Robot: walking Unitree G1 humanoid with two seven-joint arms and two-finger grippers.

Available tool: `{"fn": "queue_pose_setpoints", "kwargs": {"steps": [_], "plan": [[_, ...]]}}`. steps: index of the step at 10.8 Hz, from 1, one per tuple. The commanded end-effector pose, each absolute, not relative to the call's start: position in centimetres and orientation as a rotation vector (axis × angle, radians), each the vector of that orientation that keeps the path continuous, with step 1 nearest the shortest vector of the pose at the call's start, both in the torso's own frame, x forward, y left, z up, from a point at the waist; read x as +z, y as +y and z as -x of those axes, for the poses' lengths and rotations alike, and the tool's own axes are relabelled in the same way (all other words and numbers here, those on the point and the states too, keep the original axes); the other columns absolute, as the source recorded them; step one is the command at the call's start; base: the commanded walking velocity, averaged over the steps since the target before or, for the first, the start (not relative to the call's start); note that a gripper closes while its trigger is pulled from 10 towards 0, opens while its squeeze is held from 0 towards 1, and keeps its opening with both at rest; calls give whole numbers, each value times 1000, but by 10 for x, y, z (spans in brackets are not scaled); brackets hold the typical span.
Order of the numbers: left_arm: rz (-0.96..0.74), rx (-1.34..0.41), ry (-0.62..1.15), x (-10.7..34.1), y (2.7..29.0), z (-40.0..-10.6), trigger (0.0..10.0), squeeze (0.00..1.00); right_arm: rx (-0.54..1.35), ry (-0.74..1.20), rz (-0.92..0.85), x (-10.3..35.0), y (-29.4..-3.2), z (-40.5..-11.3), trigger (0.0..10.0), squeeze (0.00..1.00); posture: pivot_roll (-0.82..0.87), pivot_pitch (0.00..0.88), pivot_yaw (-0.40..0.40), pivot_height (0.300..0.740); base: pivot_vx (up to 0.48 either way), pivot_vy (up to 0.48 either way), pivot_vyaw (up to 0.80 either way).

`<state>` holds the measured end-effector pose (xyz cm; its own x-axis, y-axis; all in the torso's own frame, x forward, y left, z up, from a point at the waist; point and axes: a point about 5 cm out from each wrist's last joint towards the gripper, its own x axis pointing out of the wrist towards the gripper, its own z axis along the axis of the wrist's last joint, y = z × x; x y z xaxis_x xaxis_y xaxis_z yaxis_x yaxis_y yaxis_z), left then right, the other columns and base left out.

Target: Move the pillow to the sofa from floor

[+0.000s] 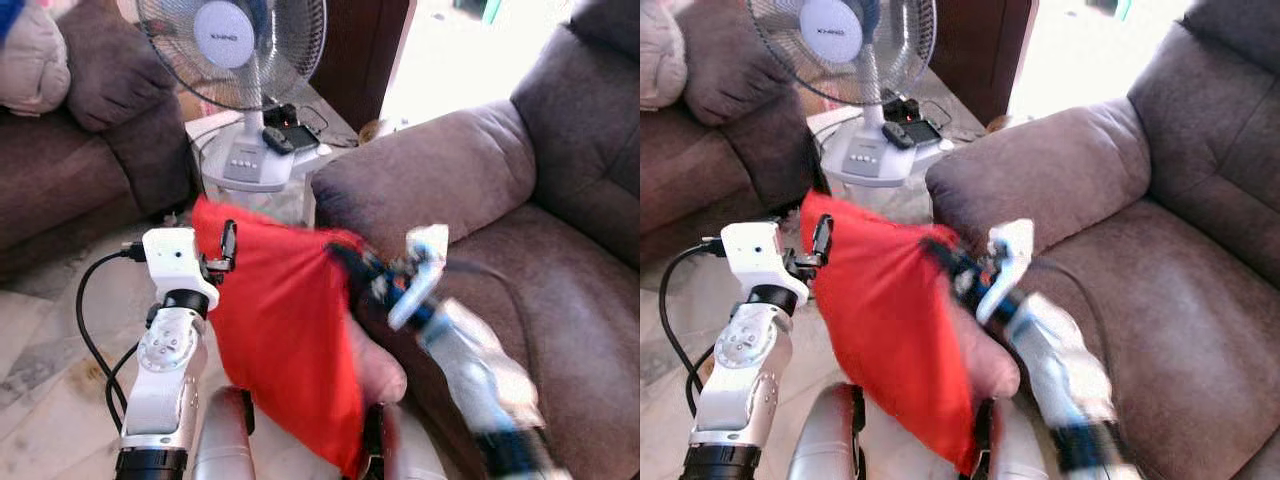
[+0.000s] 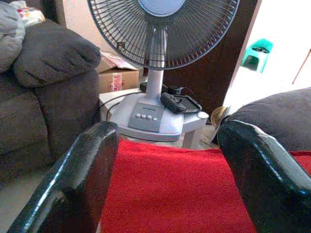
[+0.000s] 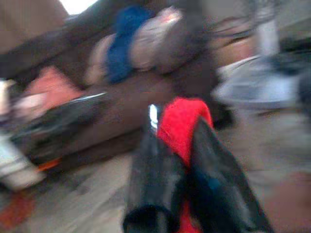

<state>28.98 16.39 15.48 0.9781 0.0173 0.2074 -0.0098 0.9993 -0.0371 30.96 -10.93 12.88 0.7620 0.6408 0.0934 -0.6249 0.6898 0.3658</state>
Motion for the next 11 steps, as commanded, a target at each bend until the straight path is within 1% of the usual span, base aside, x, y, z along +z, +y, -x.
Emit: {"fn": "queue_pose_setpoints", "kwargs": {"steps": [1, 2, 3, 4, 5, 6, 7, 8, 9, 10, 11], "plan": [[51, 18, -193, 151, 164, -287, 10000, 0, 581, -59, -375, 142, -130, -318, 10000, 0, 151, 65, -88, 615, 0, 0, 0], [61, 50, -171, 145, 172, -284, 10000, 0, 546, -59, -415, 141, -137, -318, 10000, 0, 153, 76, -91, 615, 0, 0, 0], [149, 90, -141, 141, 181, -284, 10000, 0, 590, -57, -417, 142, -134, -315, 10000, 0, 153, 79, -91, 615, 0, 0, 0], [200, 110, -121, 137, 191, -284, 10000, 0, 658, -54, -427, 142, -127, -311, 10000, 0, 151, 81, -93, 615, 0, 0, 0], [232, 157, -112, 135, 211, -283, 10000, 0, 800, -47, -440, 142, -116, -301, 10000, 0, 153, 87, -96, 615, 0, 0, 0], [224, 180, -114, 136, 219, -282, 10000, 0, 858, -46, -435, 143, -111, -296, 10000, 0, 153, 89, -98, 615, 0, 0, 0], [210, 182, -116, 136, 221, -281, 10000, 0, 852, -52, -426, 143, -111, -296, 10000, 0, 154, 89, -99, 615, 0, 0, 0], [195, 175, -123, 138, 219, -281, 10000, 0, 720, -55, -387, 140, -118, -307, 10000, 0, 154, 91, -101, 615, 0, 0, 0], [43, 100, -151, 140, 193, -281, 10000, 0, 325, -43, -265, 130, -148, -331, 10000, 0, 150, 91, -103, 615, 0, 0, 0], [30, 109, -164, 139, 187, -279, 10000, 0, 299, -56, -201, 130, -151, -331, 10000, 0, 146, 90, -102, 615, 0, 0, 0], [17, 112, -168, 138, 180, -279, 10000, 0, 286, -56, -219, 129, -151, -330, 10000, 0, 144, 90, -104, 615, 0, 0, 0]]}}
